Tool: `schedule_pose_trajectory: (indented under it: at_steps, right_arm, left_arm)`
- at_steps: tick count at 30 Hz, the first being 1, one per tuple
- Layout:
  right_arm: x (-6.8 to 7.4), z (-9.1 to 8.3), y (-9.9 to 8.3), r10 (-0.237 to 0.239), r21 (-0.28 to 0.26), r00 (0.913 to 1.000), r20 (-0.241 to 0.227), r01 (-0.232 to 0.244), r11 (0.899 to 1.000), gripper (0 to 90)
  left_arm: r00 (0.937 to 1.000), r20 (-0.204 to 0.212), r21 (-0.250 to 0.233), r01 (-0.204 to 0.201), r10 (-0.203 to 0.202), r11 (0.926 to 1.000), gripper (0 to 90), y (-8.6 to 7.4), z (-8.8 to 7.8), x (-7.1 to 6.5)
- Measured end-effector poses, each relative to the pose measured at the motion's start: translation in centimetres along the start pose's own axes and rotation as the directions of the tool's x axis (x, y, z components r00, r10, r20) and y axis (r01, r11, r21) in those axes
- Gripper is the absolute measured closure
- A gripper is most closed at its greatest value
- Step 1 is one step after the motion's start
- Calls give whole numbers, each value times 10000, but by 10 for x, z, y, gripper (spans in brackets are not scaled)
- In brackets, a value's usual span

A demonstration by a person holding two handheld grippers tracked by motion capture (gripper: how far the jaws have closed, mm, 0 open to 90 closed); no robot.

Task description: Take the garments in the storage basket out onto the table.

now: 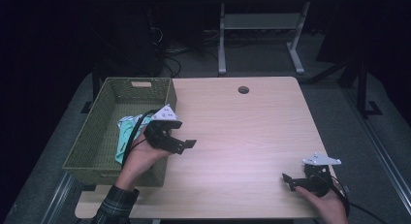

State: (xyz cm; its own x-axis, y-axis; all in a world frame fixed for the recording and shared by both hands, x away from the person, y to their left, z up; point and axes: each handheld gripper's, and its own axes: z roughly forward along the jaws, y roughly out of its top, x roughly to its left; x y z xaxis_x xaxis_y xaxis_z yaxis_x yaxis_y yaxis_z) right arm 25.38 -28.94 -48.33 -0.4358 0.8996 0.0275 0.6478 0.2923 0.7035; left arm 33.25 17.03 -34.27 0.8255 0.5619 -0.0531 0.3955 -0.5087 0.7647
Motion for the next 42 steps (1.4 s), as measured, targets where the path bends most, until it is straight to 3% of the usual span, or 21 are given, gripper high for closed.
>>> schedule_pose_trajectory:
  at_steps: [22,42]
  right_arm:
    - [0,0,0,-2,-1,10000,-1,2,10000,20]
    - [0,0,0,-8,-2,10000,-1,8,10000,19]
  left_arm:
    - [9986,-456,23,281,-280,9996,186,-9,-25,21]
    - [9936,-937,64,642,-633,9979,216,-21,-45,41]
